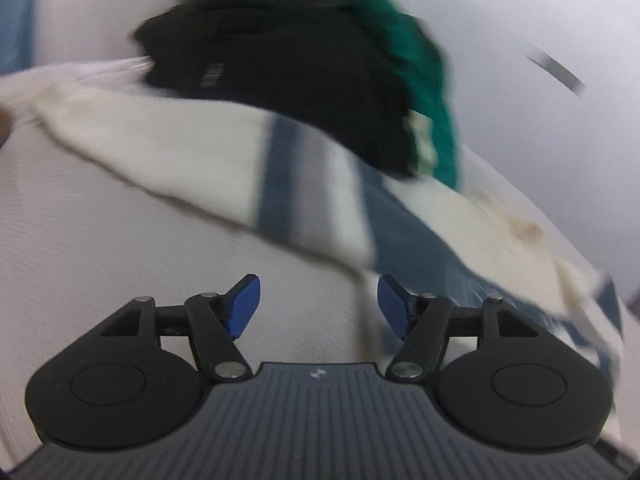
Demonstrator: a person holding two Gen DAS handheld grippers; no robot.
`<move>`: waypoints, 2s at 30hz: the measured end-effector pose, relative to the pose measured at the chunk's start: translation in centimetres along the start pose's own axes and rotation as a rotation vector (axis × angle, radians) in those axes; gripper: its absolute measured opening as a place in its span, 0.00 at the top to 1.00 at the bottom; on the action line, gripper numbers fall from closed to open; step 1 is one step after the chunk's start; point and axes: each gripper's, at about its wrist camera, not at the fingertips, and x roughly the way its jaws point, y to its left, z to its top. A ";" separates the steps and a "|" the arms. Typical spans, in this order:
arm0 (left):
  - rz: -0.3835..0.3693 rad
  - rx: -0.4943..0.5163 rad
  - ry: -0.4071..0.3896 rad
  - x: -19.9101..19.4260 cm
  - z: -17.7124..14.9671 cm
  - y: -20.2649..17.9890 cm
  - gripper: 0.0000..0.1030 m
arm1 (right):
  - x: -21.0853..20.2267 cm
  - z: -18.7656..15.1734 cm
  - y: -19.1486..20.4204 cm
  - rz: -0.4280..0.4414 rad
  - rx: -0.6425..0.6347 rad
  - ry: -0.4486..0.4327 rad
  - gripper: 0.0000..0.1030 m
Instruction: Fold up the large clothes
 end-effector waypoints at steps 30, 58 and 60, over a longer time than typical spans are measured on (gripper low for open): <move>-0.074 -0.719 -0.326 11.7 8.6 23.3 0.46 | 2.2 0.5 0.1 -0.018 0.043 -0.026 0.53; -0.102 -0.102 -0.458 -0.8 16.2 4.7 0.91 | 0.8 3.5 0.1 0.028 0.077 -0.075 0.53; -0.108 -0.013 -0.446 -2.2 16.6 1.1 0.91 | -0.1 4.2 0.0 0.028 0.086 -0.096 0.53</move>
